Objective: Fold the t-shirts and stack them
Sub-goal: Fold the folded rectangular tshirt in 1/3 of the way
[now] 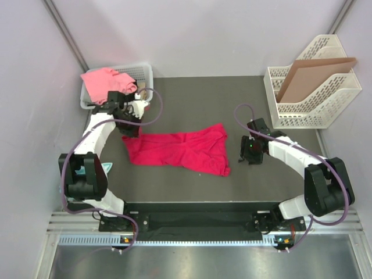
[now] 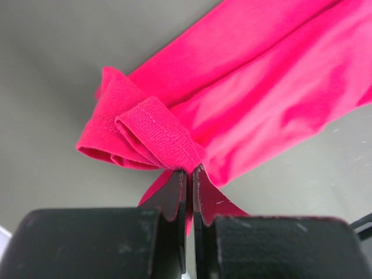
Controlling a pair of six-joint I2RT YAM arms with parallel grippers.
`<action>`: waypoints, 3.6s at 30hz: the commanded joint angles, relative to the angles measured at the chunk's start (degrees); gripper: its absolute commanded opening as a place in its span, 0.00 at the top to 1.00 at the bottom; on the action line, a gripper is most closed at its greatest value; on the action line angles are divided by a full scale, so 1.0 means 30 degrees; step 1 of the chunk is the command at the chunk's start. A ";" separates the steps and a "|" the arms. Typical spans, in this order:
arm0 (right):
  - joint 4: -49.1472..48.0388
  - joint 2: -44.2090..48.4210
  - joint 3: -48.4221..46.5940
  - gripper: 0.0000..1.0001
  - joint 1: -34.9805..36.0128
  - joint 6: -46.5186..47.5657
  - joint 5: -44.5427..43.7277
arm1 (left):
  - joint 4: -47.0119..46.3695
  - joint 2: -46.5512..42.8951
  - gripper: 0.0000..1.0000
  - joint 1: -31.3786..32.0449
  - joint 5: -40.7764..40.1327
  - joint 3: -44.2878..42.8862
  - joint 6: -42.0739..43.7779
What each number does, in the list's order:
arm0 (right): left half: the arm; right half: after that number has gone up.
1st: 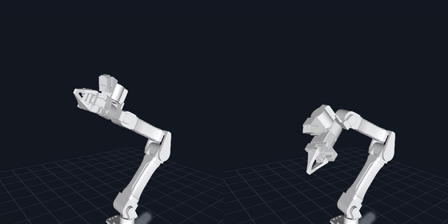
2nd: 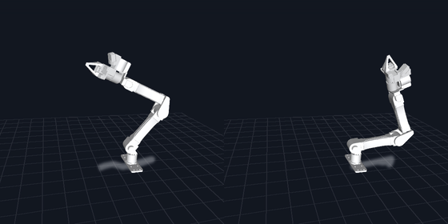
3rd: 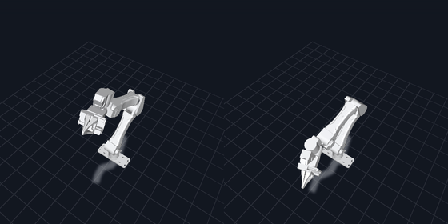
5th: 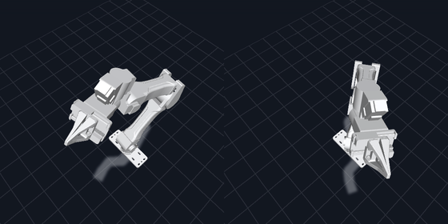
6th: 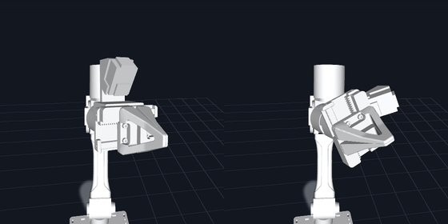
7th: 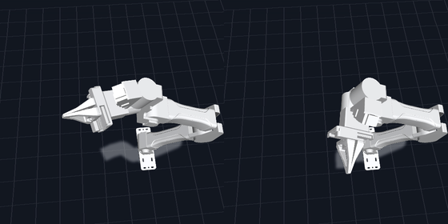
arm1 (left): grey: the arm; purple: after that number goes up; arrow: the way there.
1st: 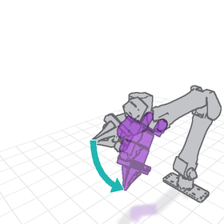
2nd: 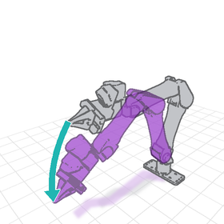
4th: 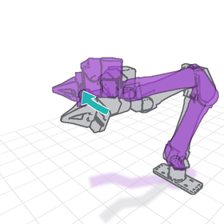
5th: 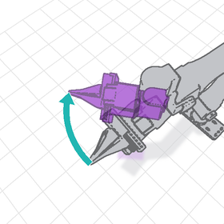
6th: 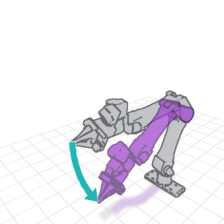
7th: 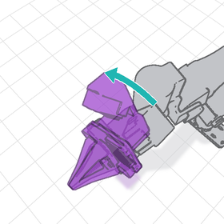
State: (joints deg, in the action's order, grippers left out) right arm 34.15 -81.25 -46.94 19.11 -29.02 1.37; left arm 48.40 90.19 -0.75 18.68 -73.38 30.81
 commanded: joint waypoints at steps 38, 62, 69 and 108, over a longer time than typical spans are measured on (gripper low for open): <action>-0.0310 0.1801 0.0881 0.51 0.0191 0.0180 0.0160 | 0.1151 0.3952 0.02 0.9658 0.3496 -0.5831 -0.6842; -0.0748 -0.5867 -1.1945 0.43 0.6108 -0.1136 0.2295 | -0.2949 0.2426 0.07 0.1130 0.2652 0.3160 -0.6343; -0.1072 -1.2076 -1.7396 0.44 0.6431 -0.2457 0.5518 | -0.5263 0.1519 0.10 0.1072 0.2707 0.4919 -0.6929; -0.7371 -1.5689 -1.6965 0.48 0.6462 -0.7382 1.1206 | -0.5734 0.0874 0.43 0.0427 0.3852 0.5858 -0.6109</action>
State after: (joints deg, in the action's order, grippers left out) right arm 12.01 -128.07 -99.46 40.60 -53.08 35.22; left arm 29.80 95.90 1.26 28.73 -55.35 11.20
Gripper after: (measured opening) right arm 0.524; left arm 0.541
